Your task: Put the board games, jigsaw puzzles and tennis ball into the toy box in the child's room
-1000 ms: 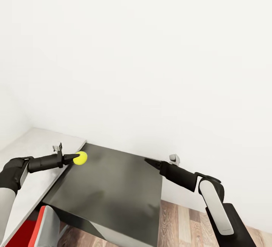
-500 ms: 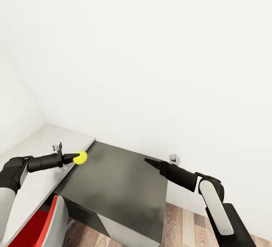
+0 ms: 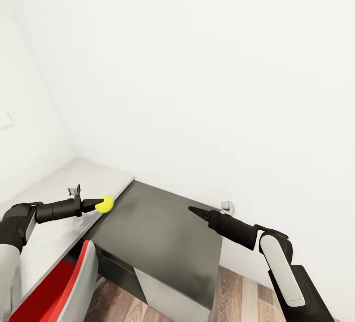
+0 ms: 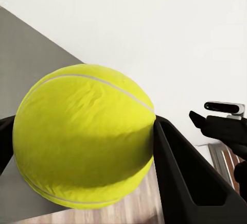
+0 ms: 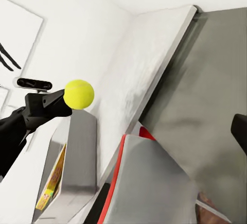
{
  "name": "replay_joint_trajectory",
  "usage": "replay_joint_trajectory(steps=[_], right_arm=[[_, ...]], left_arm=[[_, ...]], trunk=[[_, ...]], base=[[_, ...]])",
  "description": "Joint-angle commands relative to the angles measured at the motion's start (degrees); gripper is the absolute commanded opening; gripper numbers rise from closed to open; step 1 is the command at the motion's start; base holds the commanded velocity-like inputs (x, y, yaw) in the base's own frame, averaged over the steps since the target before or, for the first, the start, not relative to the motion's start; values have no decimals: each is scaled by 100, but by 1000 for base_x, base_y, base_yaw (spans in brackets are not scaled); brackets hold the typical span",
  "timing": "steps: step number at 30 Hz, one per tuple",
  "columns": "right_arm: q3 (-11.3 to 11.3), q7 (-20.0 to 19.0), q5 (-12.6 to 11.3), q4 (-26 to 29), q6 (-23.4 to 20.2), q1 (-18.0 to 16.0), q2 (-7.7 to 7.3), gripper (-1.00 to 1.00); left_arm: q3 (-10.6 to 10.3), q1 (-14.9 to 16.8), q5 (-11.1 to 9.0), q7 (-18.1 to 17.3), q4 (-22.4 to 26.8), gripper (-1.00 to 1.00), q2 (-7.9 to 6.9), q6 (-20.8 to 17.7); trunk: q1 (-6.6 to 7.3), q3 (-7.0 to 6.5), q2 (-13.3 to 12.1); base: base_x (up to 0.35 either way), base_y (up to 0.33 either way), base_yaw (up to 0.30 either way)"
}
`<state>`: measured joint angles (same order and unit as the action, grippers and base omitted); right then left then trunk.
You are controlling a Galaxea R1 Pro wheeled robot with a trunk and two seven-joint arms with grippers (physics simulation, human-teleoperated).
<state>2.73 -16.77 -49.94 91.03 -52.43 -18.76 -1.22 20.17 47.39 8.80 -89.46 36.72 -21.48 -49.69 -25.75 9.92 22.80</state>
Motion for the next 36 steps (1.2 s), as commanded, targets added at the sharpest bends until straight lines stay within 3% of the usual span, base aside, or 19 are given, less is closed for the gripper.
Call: replay_joint_trajectory(steps=[1, 36], right_arm=[[0, -38, 37, 2, -11, -5, -2, 100], [4, -23, 81, 2, -4, -5, -1, 100]], left_arm=[[22, 8, 60, -54, 2, -100, 4, -29], [26, 8, 60, -54, 2, -100, 4, -6]], trunk=[[-4, 3, 11], [-4, -288, 11]], base=[[-1, -4, 157], [0, 32, 180]])
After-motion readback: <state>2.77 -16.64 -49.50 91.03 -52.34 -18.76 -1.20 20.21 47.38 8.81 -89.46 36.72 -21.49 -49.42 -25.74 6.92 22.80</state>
